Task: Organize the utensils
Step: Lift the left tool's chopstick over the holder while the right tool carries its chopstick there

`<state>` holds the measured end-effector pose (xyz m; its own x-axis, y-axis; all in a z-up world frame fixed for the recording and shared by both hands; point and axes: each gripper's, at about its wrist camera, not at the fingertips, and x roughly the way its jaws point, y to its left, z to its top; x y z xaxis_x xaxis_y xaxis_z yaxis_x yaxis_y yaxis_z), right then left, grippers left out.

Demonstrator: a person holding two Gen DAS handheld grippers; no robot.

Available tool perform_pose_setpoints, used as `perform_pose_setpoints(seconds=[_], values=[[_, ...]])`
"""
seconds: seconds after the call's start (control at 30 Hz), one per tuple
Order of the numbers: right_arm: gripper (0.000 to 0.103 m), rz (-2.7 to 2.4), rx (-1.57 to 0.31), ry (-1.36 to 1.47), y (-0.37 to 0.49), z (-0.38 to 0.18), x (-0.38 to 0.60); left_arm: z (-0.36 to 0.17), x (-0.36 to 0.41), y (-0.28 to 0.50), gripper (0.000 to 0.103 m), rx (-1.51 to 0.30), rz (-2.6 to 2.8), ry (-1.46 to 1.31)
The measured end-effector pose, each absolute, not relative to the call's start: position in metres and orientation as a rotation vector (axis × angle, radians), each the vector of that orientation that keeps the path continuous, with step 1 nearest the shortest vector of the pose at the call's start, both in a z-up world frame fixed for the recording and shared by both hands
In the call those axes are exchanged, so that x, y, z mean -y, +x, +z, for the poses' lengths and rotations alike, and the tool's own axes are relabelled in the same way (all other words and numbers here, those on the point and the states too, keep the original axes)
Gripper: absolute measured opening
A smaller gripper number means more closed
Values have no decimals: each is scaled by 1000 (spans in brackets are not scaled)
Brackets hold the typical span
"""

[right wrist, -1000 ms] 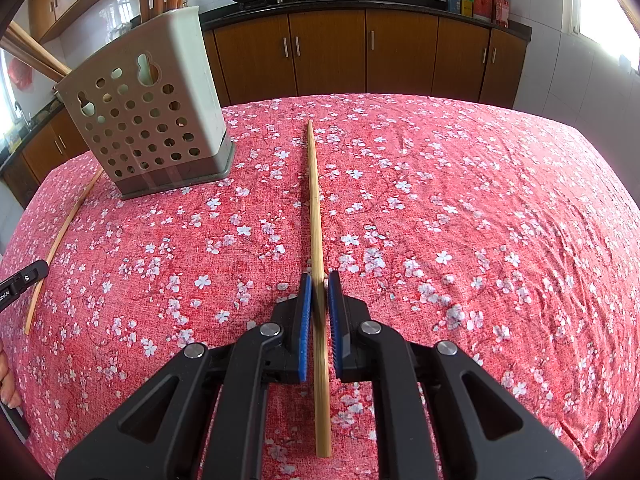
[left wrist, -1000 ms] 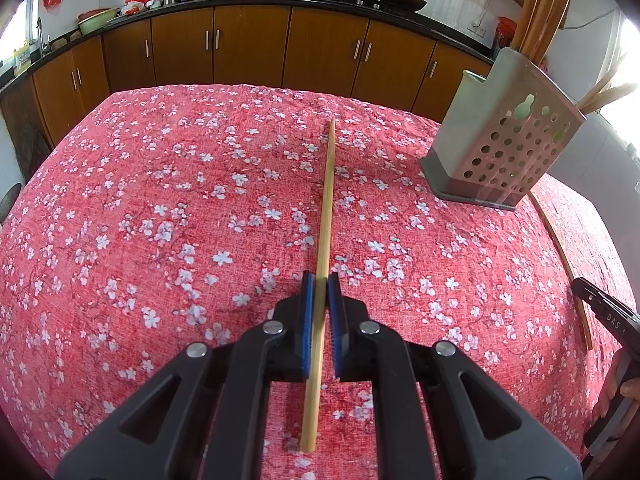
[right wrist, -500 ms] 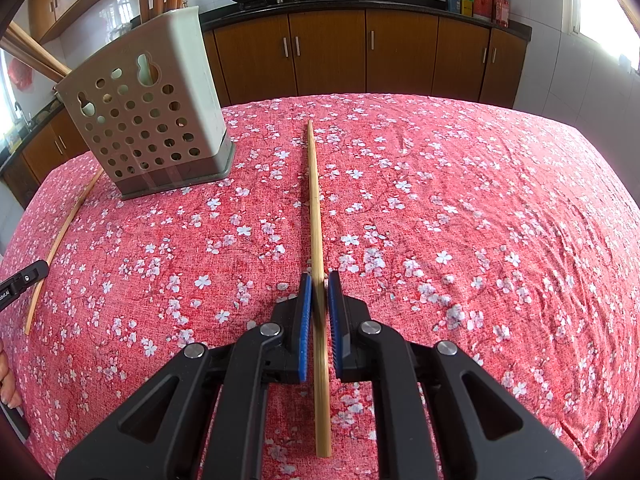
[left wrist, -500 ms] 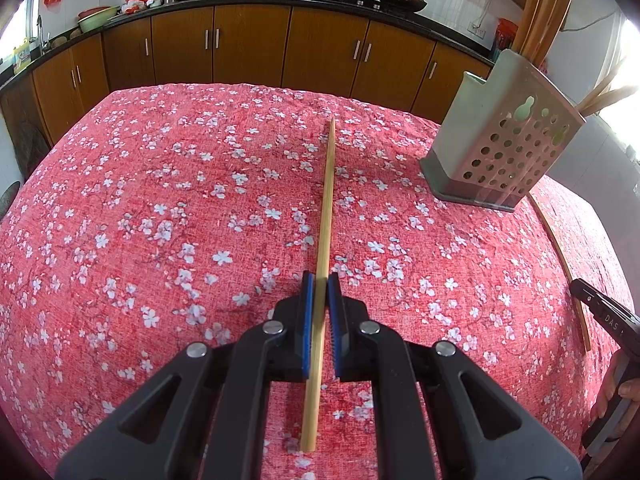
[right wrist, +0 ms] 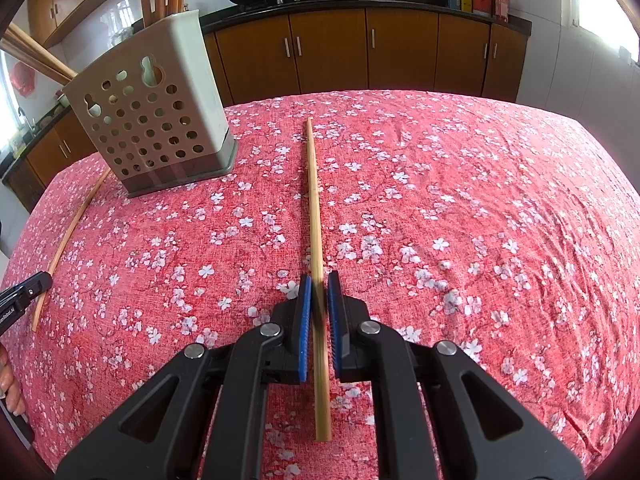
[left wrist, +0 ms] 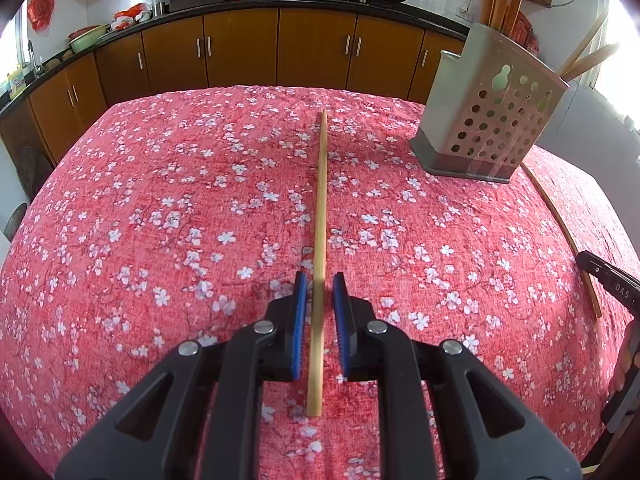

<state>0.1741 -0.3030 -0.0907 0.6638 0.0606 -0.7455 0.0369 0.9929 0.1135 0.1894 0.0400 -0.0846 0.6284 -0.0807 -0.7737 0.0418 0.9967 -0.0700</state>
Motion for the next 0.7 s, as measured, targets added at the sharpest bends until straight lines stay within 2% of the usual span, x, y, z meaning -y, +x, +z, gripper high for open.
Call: perform_pose_setpoints(seconds=[0.13,0.43,0.7], values=[[8,13,-843,139,173,-90,304,-84,-43,190,8,-888,-62,-54],[8,34,-711,131,149,-45,305,-42,-49,174,8,-776,-66,-40],[7,37,-693,134,144,-36,309,-24,-45,170,8,-739,-75,-36]])
